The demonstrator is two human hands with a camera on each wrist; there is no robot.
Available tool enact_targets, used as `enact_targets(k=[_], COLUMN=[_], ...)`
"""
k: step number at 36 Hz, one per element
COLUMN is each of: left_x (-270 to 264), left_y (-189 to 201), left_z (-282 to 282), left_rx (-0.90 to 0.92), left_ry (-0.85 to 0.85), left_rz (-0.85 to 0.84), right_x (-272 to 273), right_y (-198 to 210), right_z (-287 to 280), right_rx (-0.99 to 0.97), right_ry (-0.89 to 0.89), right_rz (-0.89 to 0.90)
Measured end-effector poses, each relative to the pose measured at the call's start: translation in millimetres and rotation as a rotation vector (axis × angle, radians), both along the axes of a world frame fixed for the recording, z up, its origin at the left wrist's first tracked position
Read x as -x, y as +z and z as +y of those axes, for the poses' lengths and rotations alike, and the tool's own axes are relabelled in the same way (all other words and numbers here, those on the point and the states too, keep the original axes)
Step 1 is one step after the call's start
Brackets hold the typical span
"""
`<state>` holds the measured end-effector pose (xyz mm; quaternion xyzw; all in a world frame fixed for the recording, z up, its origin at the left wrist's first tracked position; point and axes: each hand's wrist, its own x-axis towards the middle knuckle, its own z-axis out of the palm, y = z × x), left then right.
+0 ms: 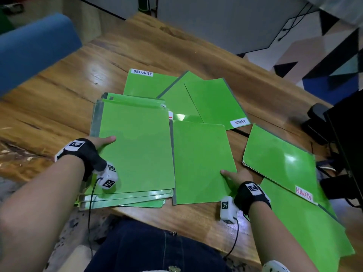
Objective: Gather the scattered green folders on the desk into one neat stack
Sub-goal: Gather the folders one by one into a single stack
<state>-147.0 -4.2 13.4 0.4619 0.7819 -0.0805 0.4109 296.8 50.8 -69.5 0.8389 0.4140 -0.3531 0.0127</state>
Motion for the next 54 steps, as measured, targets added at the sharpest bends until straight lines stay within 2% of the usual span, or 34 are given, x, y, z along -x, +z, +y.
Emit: enact_targets(k=[5,9,12,15,17,21,25,28,30,32,34,38,43,46,49,51,54], left_x=[1.7,4.8,8.1,7.8,7.1,6.5,7.2,6.5,4.4,3.1,1.2,-1.5,0.4,1.6,1.1,1.4,6.0], left_y=[-1.2,-10.2,-19.4,-30.6,-35.6,-37.4,-34.8,-32.8,-28.3,-24.6,-21.2,-21.0,-32.5,-36.5,-32.9,-28.1,-20.2], left_z=[-3.0,1.5,11.1,16.2,17.2,17.6,15.5,15.4,14.4,13.5,12.9,11.2,11.7,11.8,13.1,13.6,7.5], left_rx=[-0.009,-0.011,-0.042,-0.065,-0.127,-0.191,-0.204,-0.193,-0.15,-0.062,-0.039,-0.068,-0.179,-0.173,-0.178,-0.114,0.029], left_ry=[-0.056,0.007,0.253,0.421,0.597,0.707,0.689,0.656,0.61,0.523,0.471,0.531,0.685,0.683,0.63,0.556,0.313], left_rz=[0.021,0.003,-0.096,-0.157,-0.216,-0.246,-0.249,-0.225,-0.201,-0.158,-0.139,-0.164,-0.274,-0.266,-0.218,-0.165,-0.109], right_x=[9.0,4.3,4.5,6.5,9.9,8.4,1.3,-16.2,-24.6,-25.7,-18.3,13.6,56.7,61.9,74.3,84.1,89.6], right_y=[18.3,22.6,30.2,34.2,39.8,56.5,86.7,104.3,112.9,118.4,115.6,85.9,54.9,36.3,49.2,70.3,97.4], right_z=[8.3,19.8,24.2,27.9,28.5,37.2,46.9,52.4,50.9,46.6,39.4,20.6,-8.3,-15.3,-24.9,-28.3,-21.9], right_rx=[-0.06,-0.061,-0.064,-0.068,-0.073,-0.113,-0.148,-0.23,-0.191,-0.111,-0.047,0.061,0.112,-0.008,-0.189,-0.292,-0.424], right_ry=[0.0,-0.072,-0.123,-0.08,-0.037,-0.014,-0.038,-0.14,-0.251,-0.27,-0.27,-0.242,-0.106,-0.137,-0.186,-0.091,0.074], right_rz=[0.0,0.1,0.163,0.143,0.133,0.152,0.156,0.186,0.294,0.296,0.332,0.406,0.312,0.428,0.613,0.684,0.737])
